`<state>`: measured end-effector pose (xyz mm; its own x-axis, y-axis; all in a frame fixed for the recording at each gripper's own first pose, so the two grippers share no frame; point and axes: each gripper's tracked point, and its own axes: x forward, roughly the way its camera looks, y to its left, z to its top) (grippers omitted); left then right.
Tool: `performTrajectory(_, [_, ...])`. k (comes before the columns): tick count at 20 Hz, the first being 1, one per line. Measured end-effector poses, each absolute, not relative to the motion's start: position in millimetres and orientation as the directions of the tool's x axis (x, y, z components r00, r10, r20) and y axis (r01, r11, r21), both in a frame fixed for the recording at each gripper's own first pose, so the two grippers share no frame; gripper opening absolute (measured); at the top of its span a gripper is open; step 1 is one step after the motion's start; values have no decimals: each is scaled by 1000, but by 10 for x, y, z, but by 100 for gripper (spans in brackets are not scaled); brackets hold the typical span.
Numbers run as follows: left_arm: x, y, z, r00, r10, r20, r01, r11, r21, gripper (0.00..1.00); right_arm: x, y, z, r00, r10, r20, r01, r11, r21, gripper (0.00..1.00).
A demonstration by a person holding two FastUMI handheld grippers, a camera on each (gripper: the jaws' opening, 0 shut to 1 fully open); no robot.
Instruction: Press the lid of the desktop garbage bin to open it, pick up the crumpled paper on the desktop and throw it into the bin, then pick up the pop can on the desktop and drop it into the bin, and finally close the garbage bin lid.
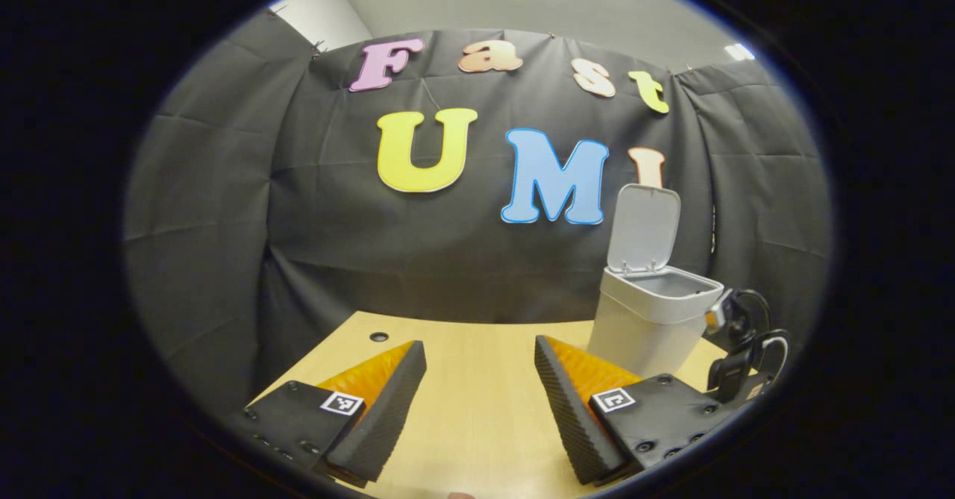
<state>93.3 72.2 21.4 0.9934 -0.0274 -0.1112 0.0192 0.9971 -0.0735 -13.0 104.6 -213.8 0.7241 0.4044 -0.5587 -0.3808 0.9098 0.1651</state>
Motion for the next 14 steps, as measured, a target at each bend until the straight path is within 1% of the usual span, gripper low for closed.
performTrajectory(4, [964,690,215,994,-31,-108,23,997,-75,96,3,916,-1583,789,409,-459,-376,912,167,84])
performTrajectory(9, [990,673,230,994,-34,-101,26,997,-73,96,261,702,-724,875,391,-287,-359,920,158,84])
performTrajectory(14, [986,656,258,995,-32,-94,25,997,-76,95,486,456,-221,926,340,-163,-322,938,124,84])
